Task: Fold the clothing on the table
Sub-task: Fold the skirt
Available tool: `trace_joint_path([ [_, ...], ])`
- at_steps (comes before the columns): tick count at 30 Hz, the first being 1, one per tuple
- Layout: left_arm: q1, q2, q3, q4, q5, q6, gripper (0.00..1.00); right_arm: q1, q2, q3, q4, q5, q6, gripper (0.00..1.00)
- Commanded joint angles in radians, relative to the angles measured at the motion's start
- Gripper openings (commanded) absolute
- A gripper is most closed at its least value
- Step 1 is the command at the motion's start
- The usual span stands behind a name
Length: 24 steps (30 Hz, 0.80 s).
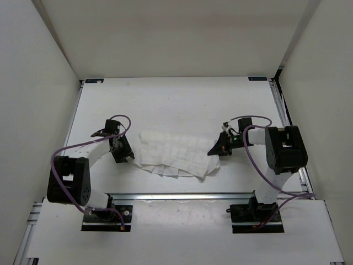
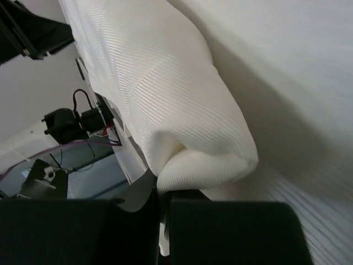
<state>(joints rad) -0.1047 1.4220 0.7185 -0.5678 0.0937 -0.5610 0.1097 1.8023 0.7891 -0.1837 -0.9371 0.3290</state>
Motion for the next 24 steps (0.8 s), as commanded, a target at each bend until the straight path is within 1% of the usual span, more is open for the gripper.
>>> trace_joint_path([
  [1, -0.050, 0.005, 0.045, 0.003, -0.018, 0.024, 0.52, -0.079, -0.009, 0.022, -0.011, 0.024, 0.007, 0.00],
  [3, -0.081, 0.020, 0.073, -0.012, -0.023, 0.033, 0.51, -0.108, -0.012, 0.036, -0.058, 0.052, -0.024, 0.01],
  [4, -0.092, 0.022, 0.093, -0.015, -0.020, 0.042, 0.52, -0.155, -0.015, 0.054, -0.101, 0.064, -0.057, 0.00],
  [6, -0.096, 0.012, 0.128, -0.029, -0.008, 0.033, 0.53, -0.198, -0.008, 0.082, -0.173, 0.093, -0.109, 0.00],
  [9, -0.067, 0.000, 0.228, -0.037, 0.026, 0.032, 0.55, -0.255, 0.008, 0.151, -0.284, 0.142, -0.191, 0.00],
  [10, -0.050, 0.003, 0.239, -0.037, 0.038, 0.032, 0.55, -0.271, 0.021, 0.157, -0.307, 0.152, -0.206, 0.00],
  [12, -0.036, 0.032, 0.288, -0.032, 0.031, 0.039, 0.55, -0.280, 0.034, 0.189, -0.354, 0.185, -0.235, 0.00],
  [14, -0.038, 0.066, 0.295, 0.000, 0.005, 0.039, 0.56, -0.285, 0.051, 0.200, -0.370, 0.182, -0.234, 0.00],
  [16, -0.047, 0.100, 0.311, 0.032, -0.009, 0.036, 0.55, -0.274, 0.051, 0.202, -0.382, 0.184, -0.234, 0.00],
  [18, -0.087, 0.167, 0.326, 0.068, -0.026, 0.027, 0.55, -0.254, 0.064, 0.208, -0.399, 0.195, -0.246, 0.00],
  [20, -0.114, 0.215, 0.357, 0.100, -0.054, 0.027, 0.49, -0.233, 0.074, 0.216, -0.413, 0.211, -0.255, 0.00],
  [22, -0.133, 0.280, 0.406, 0.106, -0.066, 0.027, 0.28, -0.206, 0.083, 0.223, -0.445, 0.238, -0.258, 0.00],
  [24, -0.145, 0.322, 0.446, 0.103, -0.083, 0.030, 0.21, -0.180, 0.098, 0.216, -0.454, 0.248, -0.275, 0.00],
])
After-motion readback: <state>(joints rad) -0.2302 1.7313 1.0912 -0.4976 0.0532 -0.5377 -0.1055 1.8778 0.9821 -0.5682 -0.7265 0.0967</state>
